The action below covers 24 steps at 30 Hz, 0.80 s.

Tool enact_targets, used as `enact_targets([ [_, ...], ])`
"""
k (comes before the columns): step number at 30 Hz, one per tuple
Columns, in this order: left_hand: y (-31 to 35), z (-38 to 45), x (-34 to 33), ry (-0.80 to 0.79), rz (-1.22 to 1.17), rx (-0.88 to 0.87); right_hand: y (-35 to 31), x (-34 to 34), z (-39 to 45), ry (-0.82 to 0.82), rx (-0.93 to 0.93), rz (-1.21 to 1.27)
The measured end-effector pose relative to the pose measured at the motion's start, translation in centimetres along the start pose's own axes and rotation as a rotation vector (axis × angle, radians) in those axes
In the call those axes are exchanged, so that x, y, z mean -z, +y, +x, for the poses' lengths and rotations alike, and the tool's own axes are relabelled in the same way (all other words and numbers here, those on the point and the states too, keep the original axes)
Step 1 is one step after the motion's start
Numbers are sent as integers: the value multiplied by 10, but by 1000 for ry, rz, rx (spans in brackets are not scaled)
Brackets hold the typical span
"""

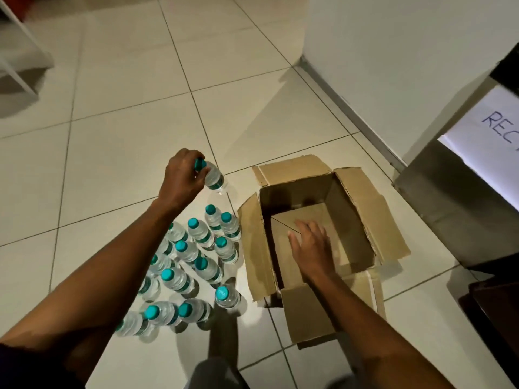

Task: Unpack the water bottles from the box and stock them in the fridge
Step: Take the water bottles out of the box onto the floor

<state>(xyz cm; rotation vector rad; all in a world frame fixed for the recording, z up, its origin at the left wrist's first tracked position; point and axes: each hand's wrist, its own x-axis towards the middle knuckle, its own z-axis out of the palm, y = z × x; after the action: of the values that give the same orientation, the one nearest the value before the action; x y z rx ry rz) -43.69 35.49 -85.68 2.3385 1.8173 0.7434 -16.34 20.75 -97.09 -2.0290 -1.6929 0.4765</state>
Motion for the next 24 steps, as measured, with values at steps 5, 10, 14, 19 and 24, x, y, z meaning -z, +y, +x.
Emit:
enact_targets([
  [5,-42,-12,-4,-21,42,136,-26,-35,-20,-128,79,-17],
  [10,-65,-23,-21,-57,47,259,-34,-59,-27,-173,78,-30],
  [14,-73,-28,-39,-141,68,301,-28,-68,-25,-158,81,-80],
  [19,-78,-34,-60,-254,102,347,-24,-74,-28,-149,122,-106],
  [24,-77,-42,-74,-316,98,374,-23,-77,-29,-132,132,-72],
])
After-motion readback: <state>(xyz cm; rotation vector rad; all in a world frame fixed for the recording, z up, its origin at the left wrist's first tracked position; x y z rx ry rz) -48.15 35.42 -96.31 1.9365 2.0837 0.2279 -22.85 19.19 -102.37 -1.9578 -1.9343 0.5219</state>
